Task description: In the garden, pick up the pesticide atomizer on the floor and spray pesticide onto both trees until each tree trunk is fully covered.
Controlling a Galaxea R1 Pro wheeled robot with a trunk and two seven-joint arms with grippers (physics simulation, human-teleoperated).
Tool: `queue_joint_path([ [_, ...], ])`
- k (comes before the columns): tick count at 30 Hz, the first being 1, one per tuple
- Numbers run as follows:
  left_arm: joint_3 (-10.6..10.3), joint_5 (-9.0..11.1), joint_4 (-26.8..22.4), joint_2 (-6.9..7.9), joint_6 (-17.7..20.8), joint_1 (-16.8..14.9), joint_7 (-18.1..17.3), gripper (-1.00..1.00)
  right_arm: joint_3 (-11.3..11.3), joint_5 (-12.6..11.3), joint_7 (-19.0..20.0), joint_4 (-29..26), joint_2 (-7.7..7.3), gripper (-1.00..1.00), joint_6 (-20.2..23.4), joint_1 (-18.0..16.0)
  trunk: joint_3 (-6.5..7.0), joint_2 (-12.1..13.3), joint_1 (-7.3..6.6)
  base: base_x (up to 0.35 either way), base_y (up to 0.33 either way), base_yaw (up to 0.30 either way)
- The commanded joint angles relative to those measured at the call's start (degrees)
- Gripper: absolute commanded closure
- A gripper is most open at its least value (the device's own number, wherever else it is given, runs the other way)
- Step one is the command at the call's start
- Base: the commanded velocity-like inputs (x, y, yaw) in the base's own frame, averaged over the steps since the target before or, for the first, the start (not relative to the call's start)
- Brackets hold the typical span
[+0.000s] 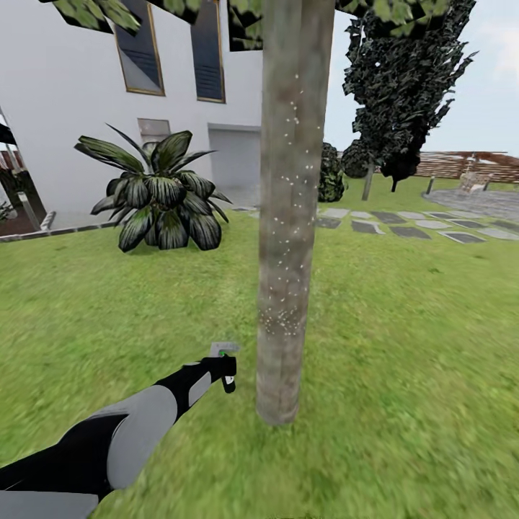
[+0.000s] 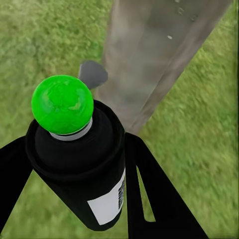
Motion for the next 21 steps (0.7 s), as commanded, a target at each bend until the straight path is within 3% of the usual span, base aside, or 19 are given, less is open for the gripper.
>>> queue_joint_path([
  [1, 0.5, -0.6, -0.1, -0.01, 0.3, 0.0, -0.2, 1.00, 0.4, 0.2, -0.4, 0.3, 0.04, -1.00, -0.3, -0.1, -0.12, -0.1, 0.01, 0.000, 0.350, -0.294],
  [15, 0.5, -0.6, -0.1, -0.04, 0.3, 0.0, -0.2, 1.00, 0.4, 0.2, -0.4, 0.3, 0.04, -1.00, -0.3, -0.1, -0.92, -0.1, 0.01, 0.000, 0.350, -0.240],
  [21, 0.5, -0.6, -0.1, -0.03, 0.3, 0.0, -0.2, 1.00, 0.4, 0.2, -0.4, 0.3, 0.04, -1.00, -0.3, -0.1, -1.20, -0.1, 0.01, 0.068, 0.350, -0.070],
])
